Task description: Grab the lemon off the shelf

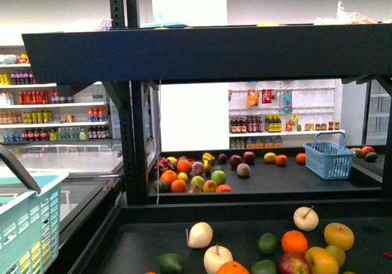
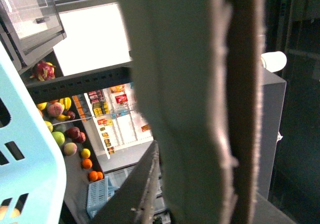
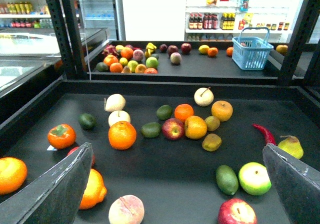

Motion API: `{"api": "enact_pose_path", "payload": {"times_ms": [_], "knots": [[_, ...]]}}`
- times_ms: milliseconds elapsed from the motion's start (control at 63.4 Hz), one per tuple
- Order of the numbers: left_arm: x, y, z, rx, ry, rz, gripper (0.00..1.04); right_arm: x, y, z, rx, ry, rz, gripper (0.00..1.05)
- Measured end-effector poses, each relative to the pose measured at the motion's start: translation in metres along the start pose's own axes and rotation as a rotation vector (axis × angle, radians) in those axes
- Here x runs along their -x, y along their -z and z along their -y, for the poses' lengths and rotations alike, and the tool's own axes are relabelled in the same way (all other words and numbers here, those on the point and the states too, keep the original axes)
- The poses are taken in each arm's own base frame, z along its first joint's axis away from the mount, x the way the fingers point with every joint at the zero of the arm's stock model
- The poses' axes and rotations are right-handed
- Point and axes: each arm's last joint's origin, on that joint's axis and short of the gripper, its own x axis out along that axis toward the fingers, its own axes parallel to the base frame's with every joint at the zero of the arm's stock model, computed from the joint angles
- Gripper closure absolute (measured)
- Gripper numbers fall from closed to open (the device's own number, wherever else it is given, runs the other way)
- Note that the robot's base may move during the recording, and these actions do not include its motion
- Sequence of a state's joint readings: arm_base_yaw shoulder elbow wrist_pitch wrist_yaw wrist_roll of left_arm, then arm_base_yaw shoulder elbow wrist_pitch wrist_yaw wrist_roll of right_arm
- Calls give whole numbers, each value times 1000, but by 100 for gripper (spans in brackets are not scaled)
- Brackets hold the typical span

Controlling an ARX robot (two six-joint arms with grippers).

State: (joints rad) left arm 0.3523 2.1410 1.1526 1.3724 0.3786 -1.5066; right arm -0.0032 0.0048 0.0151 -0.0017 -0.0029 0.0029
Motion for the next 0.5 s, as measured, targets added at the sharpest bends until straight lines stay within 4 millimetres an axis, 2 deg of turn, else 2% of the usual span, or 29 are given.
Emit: {"api": "enact_pose_path", "payload": {"times_ms": [95, 142, 221, 300, 505], "knots": [[3, 0, -3, -15, -30, 0, 52, 0, 0, 0, 0, 0, 0, 2], [5, 0, -4, -24, -53, -4, 38, 0, 0, 0, 0, 0, 0, 2], [7, -3, -2, -32, -69, -4, 21, 0, 0, 0, 0, 0, 0, 2], [8, -7, 3, -45, -77, 10, 7, 0, 0, 0, 0, 0, 0, 2], [11, -12, 17, -60, -82, 36, 8, 0, 0, 0, 0, 0, 0, 2]]}}
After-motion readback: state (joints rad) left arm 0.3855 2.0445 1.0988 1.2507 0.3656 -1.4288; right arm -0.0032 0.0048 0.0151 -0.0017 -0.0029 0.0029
